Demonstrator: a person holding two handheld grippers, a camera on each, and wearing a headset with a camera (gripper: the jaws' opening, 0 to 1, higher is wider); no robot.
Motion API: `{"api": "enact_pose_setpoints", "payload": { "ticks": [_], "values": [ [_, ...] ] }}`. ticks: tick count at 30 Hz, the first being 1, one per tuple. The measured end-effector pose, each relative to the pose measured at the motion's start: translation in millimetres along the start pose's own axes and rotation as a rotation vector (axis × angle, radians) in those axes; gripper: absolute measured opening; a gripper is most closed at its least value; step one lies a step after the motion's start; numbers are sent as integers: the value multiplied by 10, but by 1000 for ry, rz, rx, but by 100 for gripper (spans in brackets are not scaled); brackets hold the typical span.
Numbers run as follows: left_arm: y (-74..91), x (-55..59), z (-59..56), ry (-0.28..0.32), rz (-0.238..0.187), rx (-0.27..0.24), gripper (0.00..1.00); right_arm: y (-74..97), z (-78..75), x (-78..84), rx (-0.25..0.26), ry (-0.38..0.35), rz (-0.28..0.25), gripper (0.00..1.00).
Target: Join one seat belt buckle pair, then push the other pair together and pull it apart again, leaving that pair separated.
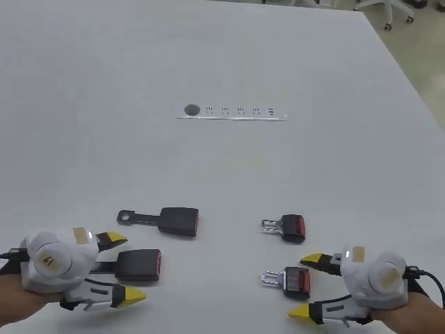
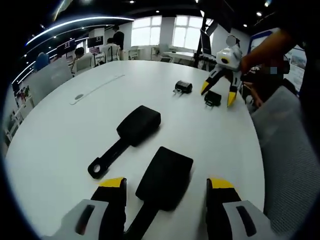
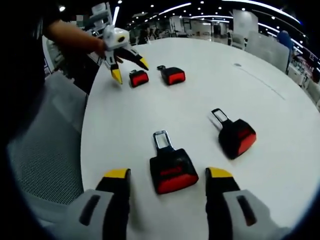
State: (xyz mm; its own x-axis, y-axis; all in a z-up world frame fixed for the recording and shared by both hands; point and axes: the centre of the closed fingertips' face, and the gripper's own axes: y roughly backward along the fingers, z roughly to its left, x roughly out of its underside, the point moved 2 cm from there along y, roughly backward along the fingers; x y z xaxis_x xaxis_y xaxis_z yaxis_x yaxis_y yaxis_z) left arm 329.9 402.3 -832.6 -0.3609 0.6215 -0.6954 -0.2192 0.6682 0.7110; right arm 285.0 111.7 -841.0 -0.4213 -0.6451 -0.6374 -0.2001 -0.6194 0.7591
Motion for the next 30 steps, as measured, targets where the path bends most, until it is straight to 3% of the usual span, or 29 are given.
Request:
{"api": "enact_pose_setpoints", "payload": {
  "ticks": [6, 9, 15, 21, 30],
  "values": [
    [-57, 53, -26, -53, 39, 29, 60, 26, 30, 32, -30, 46, 11, 56],
    [-67, 69, -33, -141, 52, 33, 58, 30, 9, 53, -34, 65, 13, 54],
    [-46, 77, 27, -170, 72, 27, 46, 45, -27, 67, -39, 82, 19, 47],
    [-39, 86, 10, -193, 89, 42, 36, 47, -67, 75, -17, 107, 17, 38],
    [-46, 64, -25, -316, 148, 120, 34, 55, -86, 93, -38, 131, 7, 36]
  ]
}}
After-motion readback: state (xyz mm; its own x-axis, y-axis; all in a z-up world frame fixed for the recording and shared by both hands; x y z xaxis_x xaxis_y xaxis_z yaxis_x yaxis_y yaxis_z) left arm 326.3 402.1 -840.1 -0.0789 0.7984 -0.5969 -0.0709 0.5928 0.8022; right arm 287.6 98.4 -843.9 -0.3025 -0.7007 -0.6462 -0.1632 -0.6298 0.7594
